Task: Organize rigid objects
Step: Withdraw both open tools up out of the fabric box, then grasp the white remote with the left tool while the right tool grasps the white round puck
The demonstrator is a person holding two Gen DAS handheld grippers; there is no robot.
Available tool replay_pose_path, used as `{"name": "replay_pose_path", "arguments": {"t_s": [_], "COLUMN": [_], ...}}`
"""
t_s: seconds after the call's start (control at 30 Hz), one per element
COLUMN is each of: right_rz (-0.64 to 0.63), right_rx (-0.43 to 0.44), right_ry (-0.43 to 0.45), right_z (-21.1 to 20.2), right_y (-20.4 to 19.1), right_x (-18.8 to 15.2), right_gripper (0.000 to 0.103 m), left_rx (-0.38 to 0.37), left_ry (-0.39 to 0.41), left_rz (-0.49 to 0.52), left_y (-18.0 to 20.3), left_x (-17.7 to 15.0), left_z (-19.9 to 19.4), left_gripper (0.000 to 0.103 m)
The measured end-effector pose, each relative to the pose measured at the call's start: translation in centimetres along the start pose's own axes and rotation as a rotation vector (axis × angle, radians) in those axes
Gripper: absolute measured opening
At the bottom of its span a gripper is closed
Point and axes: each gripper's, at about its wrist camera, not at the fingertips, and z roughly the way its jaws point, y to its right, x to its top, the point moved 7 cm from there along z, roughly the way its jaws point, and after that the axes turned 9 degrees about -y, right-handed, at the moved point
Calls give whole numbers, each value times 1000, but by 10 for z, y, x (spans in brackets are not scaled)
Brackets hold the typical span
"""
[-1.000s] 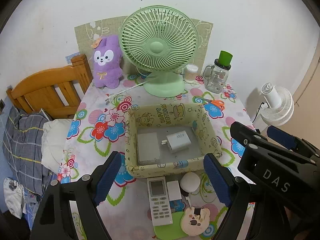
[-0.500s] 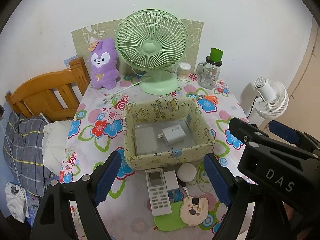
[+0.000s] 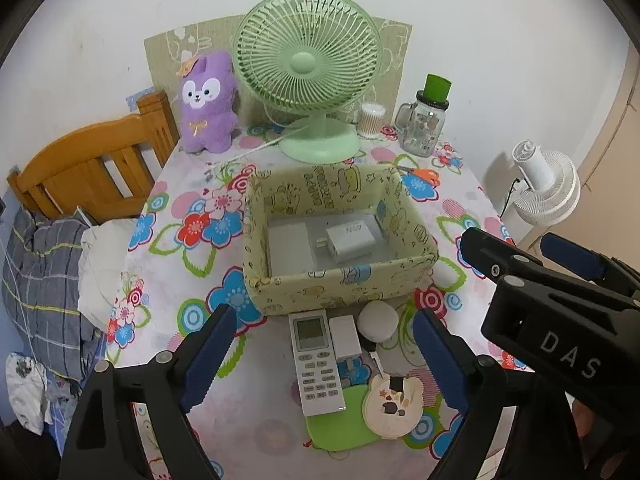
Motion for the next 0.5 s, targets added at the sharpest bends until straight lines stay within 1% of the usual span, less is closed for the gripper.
{"name": "replay_pose_path", "arguments": {"t_s": [0.13, 0.5], "right_rz": [21, -11], "right_rx": [25, -10], "right_ry": [-33, -51], "right_z": [13, 50], "right_y": [1, 6], "right_x": [-4, -17], "right_gripper": [85, 85], "left_rx": [-9, -3], "left_ry": [-15, -58], "left_rz": [-9, -15], "left_y": [-2, -9], "left_x": [-2, -13], "left_z": [11, 46], "left_gripper": [95, 95]}}
